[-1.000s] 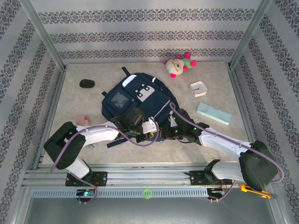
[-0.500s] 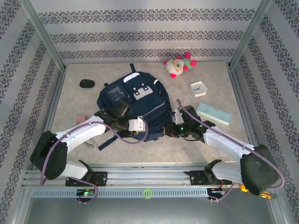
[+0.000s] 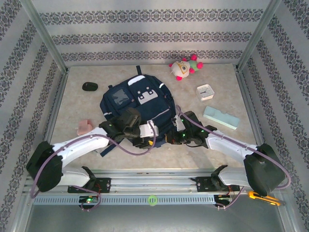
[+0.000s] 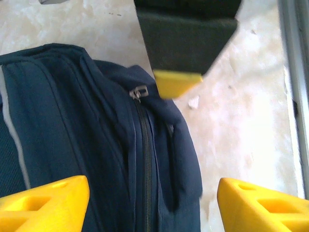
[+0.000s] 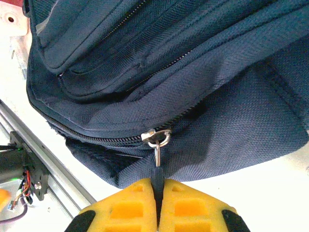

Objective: Pack books, pencil case, and school supplies into a backpack

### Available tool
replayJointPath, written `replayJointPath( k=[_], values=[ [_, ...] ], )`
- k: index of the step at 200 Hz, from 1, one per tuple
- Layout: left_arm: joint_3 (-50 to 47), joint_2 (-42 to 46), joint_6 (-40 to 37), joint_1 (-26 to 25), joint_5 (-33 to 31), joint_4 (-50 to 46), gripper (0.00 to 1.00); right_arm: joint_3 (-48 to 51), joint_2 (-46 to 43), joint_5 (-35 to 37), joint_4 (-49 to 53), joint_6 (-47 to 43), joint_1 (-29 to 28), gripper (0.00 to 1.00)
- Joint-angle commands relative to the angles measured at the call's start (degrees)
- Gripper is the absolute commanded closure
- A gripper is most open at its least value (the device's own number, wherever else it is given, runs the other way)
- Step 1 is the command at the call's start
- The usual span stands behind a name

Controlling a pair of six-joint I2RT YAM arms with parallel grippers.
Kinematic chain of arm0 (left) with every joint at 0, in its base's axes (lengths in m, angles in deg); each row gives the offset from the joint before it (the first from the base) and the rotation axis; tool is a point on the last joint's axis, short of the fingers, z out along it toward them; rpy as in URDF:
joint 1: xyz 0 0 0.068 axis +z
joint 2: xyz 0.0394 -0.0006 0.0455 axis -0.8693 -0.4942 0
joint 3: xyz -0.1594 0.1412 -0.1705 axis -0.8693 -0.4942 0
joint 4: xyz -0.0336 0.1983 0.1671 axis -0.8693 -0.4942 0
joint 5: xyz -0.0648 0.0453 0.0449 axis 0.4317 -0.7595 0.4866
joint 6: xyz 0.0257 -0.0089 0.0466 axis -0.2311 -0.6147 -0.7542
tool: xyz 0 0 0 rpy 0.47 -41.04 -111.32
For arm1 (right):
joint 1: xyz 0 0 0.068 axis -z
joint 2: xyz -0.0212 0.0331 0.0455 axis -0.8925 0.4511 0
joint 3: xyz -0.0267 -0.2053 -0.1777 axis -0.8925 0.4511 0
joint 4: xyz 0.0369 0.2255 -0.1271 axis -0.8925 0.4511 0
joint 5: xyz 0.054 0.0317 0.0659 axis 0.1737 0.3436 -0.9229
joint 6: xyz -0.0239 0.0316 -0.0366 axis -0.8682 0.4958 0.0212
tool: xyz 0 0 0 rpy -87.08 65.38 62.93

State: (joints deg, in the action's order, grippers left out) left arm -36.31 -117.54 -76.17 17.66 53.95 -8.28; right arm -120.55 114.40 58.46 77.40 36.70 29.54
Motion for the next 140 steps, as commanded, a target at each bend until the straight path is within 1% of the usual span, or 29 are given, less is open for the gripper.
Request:
replayJointPath(
  k=[1,22,29,36,42,54,69,79,98,115,128,140],
  values=[
    [2.65,-5.23,5.64,-2.07,-4.03,8.01,0.29,0.21,0.15,0.0,-0.55,0.27,-0.63,1.0],
    [3.25,-9.38,6.56,-2.37,-6.93,10.95,0.3,0.2,0.06,0.22,-0.5,0.31,-0.63,1.0],
    [3.57,-10.45,6.45,-2.37,-6.96,11.13,0.33,0.2,-0.09,0.26,-0.45,0.26,-0.61,1.0],
    [3.73,-11.17,6.26,-2.37,-6.79,11.06,0.39,0.19,-0.15,0.27,-0.39,0.28,-0.51,1.0],
    [3.57,-11.58,6.0,-2.37,-6.56,11.01,0.45,0.12,-0.28,0.26,-0.32,0.27,-0.54,1.0],
    [3.38,-11.51,4.18,-2.23,-5.48,9.48,0.64,0.16,-0.53,0.34,0.07,0.09,-0.54,1.0],
    [2.56,-10.19,2.17,-1.4,-3.69,6.77,0.86,0.44,-0.77,0.65,0.61,-0.29,-0.37,1.0],
    [2.02,-8.82,0.34,-0.27,-1.72,3.55,0.94,0.84,-0.98,0.69,0.89,-0.43,-0.05,1.0],
    [0.65,-4.92,-4.82,2.56,1.9,-4.07,0.98,2.03,-2.09,1.2,2.3,-0.72,2.15,1.0],
    [-0.58,-1.11,-9.81,5.15,3.82,-11.42,0.99,4.16,-4.43,1.52,1.28,0.07,4.92,1.0],
    [-1.25,0.93,-13.41,6.74,3.28,-16.3,0.99,4.59,-5.99,1.75,1.36,0.01,6.07,1.0],
    [-1.43,1.82,-16.08,7.58,0.55,-20.15,0.99,4.36,-6.4,1.63,1.37,-0.18,6.2,1.0]
  ],
)
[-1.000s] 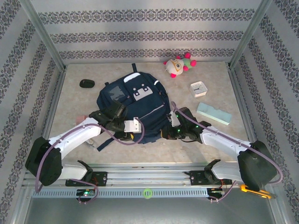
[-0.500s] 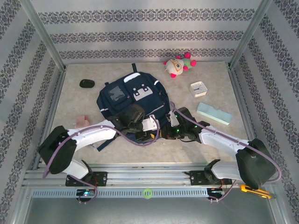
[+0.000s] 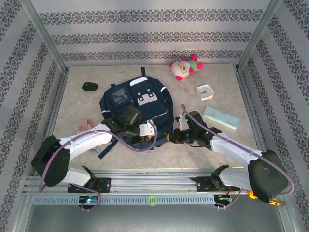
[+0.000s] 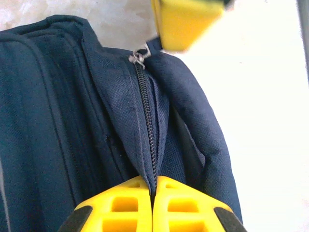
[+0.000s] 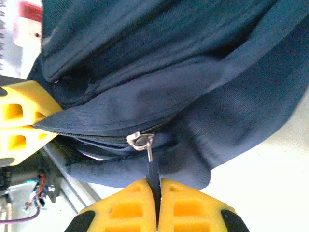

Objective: Pack books, pencil case, and school supplies into a backpack

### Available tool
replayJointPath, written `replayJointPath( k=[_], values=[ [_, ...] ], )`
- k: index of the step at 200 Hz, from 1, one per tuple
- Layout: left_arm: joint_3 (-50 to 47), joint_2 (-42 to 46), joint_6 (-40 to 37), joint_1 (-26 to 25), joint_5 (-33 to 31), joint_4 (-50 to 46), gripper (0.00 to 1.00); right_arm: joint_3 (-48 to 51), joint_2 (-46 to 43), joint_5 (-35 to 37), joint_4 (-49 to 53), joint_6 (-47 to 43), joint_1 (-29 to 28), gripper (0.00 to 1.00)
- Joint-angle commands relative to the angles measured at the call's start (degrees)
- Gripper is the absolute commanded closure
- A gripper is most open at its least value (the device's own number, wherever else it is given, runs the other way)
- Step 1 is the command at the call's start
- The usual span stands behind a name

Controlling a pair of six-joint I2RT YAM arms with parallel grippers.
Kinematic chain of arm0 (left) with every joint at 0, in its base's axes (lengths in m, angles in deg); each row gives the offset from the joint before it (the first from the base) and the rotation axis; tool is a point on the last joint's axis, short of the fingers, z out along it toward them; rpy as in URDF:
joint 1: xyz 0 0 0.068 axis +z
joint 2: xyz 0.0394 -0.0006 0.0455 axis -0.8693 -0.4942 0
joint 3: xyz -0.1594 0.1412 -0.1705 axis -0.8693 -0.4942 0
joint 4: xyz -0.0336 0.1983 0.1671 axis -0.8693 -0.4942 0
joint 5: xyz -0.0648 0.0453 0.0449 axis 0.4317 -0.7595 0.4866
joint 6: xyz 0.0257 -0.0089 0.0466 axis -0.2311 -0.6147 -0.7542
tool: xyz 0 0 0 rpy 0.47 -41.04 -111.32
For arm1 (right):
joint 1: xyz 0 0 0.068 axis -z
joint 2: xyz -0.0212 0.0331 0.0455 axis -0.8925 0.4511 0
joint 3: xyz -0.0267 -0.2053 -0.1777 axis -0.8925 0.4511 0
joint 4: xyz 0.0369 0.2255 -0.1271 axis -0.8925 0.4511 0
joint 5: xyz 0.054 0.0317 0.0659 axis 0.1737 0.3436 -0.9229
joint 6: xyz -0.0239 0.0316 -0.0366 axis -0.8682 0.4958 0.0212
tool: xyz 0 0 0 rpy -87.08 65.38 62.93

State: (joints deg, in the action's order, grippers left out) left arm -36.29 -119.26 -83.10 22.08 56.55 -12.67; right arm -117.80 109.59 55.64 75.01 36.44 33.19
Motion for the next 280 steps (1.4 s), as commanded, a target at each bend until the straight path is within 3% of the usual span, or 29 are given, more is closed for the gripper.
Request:
replayJointPath(
  k=[1,29,53,64,97,140,183,191,202,231,253,280],
  values=[
    [-1.42,3.58,-9.26,3.25,-2.33,-16.0,0.99,1.55,-1.61,4.38,3.73,0.04,2.52,1.0],
    [-0.78,3.98,-10.88,4.82,-5.56,-20.21,0.91,0.75,-0.37,3.36,3.46,0.07,0.25,1.0],
    [1.51,4.45,-4.56,4.61,1.36,-16.98,0.55,0.11,1.28,3.43,2.8,0.04,-2.22,1.0],
    [1.47,5.04,0.27,3.47,3.43,-11.86,0.44,0.07,2.08,3.43,2.07,0.08,-2.87,1.0],
    [-1.14,4.28,9.93,-2.05,-0.5,4.85,0.32,-0.65,3.72,2.91,0.52,0.34,-4.15,1.0],
    [-0.37,-3.15,13.42,-6.55,-7.6,11.95,0.22,-1.19,4.17,2.92,0.26,0.08,-4.84,1.0],
    [-0.45,-7.96,11.64,-6.78,-13.48,11.67,0.27,-0.2,3.15,3.24,-1.62,0.59,-4.98,1.0],
    [-0.94,-8.04,11.88,-6.78,-14.65,11.93,0.35,0.06,2.82,3.34,-2.15,0.8,-4.97,1.0],
    [-1.52,-7.52,12.48,-6.78,-14.47,12.31,0.54,0.21,2.22,3.43,-2.94,0.88,-4.96,1.0],
    [-4.54,-3.71,17.99,-6.46,-8.68,17.72,0.91,0.78,0.12,3.87,-4.4,0.07,-5.2,1.0],
    [-6.56,-1.73,21.99,-6.1,-3.02,21.74,0.96,1.58,-1.63,3.87,-6.17,-0.61,-5.48,1.0],
    [-7.83,-0.08,24.86,-5.79,-1.47,25.37,0.96,2.59,-2.99,2.52,-7.45,-1.04,-5.77,1.0]
  ],
)
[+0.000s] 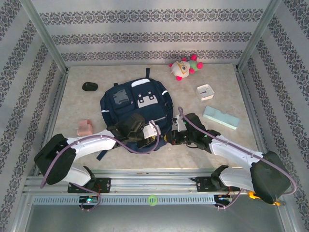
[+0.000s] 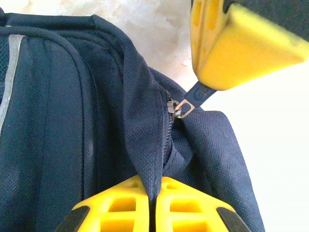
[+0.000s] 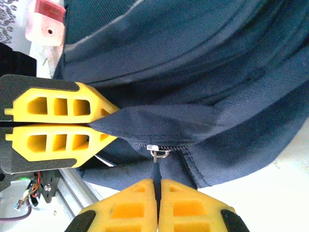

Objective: Pack books, pencil case, and school supplies into a backpack

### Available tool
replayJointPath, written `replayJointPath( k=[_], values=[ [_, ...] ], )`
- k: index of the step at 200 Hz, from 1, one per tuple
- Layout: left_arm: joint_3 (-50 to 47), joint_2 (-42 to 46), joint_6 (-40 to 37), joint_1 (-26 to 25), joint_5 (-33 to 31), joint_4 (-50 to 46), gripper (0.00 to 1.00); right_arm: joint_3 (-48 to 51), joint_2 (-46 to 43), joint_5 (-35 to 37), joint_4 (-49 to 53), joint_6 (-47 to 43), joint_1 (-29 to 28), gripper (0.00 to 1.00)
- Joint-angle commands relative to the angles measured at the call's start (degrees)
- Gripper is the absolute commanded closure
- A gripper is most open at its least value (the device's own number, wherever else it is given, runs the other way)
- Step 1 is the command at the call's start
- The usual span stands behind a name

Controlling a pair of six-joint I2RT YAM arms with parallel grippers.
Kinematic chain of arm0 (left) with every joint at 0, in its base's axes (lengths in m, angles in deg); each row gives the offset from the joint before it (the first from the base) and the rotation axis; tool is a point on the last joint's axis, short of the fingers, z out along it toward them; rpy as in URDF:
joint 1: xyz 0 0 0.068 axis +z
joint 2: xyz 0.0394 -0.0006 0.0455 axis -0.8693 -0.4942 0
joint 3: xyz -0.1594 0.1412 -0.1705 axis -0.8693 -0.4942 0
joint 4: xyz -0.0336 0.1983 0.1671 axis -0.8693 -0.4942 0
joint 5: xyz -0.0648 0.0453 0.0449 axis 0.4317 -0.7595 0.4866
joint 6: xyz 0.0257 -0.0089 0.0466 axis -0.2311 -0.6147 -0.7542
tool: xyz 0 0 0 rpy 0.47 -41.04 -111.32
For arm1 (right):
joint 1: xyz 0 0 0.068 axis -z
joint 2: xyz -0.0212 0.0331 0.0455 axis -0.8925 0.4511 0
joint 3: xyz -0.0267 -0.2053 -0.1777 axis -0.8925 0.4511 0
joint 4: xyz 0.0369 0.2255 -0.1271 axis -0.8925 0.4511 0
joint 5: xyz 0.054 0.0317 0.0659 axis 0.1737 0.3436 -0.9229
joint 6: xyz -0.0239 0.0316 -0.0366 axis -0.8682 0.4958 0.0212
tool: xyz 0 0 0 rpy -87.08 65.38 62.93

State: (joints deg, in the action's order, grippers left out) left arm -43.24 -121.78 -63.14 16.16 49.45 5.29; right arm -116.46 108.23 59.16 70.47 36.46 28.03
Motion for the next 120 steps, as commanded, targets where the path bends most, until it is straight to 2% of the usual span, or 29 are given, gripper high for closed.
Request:
replayJointPath(
  k=[1,45,120],
  values=[
    [-0.91,2.52,4.93,0.12,5.6,7.48,0.97,1.28,-1.66,-1.07,-2.91,-1.11,-0.57,1.0],
    [0.49,3.66,3.67,0.63,7.61,6.02,0.96,1.57,-1.97,-1.18,-2.96,-1.26,-0.69,1.0],
    [1.13,4.5,3.78,0.63,8.99,5.53,0.97,0.42,0.14,-2.15,-3.25,-1.59,-0.96,0.82]
  ],
)
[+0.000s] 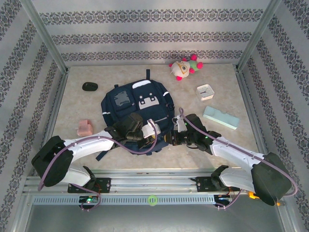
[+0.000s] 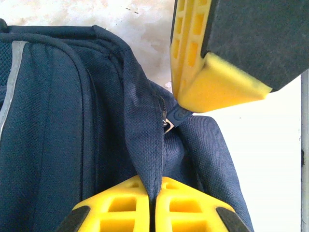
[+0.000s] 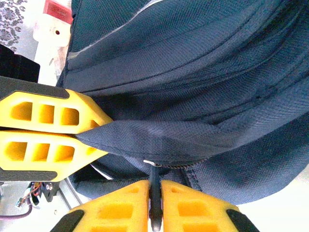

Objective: Pack books, pencil case, and school supplies into a backpack

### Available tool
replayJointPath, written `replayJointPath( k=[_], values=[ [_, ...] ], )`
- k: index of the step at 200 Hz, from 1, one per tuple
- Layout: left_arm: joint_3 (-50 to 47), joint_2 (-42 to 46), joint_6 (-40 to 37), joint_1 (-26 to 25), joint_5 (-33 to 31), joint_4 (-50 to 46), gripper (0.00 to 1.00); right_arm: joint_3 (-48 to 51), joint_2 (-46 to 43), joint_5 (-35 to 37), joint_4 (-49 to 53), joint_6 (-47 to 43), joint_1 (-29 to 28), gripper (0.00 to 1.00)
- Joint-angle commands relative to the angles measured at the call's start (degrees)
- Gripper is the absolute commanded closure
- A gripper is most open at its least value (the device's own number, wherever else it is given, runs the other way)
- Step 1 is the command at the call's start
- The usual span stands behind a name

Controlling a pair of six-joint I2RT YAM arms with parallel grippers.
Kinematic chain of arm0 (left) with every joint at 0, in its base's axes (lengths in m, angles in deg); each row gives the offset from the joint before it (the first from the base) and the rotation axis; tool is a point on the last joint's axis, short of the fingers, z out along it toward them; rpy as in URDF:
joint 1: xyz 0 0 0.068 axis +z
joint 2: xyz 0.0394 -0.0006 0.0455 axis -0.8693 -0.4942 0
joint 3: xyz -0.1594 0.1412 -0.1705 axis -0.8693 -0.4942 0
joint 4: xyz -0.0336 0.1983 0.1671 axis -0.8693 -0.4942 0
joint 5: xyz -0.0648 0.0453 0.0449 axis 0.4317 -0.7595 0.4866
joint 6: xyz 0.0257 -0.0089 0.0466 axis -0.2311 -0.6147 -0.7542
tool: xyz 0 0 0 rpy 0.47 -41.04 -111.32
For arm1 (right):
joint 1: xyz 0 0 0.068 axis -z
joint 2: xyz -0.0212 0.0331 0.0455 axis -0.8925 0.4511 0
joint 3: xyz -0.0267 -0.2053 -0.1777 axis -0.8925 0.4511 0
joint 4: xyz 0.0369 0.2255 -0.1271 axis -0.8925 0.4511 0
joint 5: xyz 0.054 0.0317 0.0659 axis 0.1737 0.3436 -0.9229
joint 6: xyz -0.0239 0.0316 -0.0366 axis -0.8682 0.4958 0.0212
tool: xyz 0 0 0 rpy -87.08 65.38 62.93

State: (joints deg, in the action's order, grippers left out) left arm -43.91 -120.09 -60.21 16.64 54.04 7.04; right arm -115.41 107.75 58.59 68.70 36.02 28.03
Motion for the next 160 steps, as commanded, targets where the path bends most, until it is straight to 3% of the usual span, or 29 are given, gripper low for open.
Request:
replayJointPath(
  k=[1,99,127,143,160],
  values=[
    [1.78,2.84,0.82,0.15,4.44,3.78,0.97,-0.63,0.63,-1.61,-1.49,-1.16,-0.96,0.82],
    [2.85,3.14,0.62,0.13,6.51,3.71,0.97,-2.95,3.73,-1.72,-1.42,-1.97,-1.19,0.75],
    [2.86,4.04,-1.18,0.61,5.98,1.72,1.0,-5.15,4.18,2.49,5.71,-4.78,-0.29,1.0],
    [2.14,4.95,-3.93,2.09,7.05,-0.13,1.0,-5.34,3.28,4.71,9.2,-4.51,3.07,1.0],
    [0.25,6.4,-9.25,4.26,12.69,-0.52,1.0,-3.75,1.09,4.38,9.45,-3.72,7.53,1.0]
  ],
)
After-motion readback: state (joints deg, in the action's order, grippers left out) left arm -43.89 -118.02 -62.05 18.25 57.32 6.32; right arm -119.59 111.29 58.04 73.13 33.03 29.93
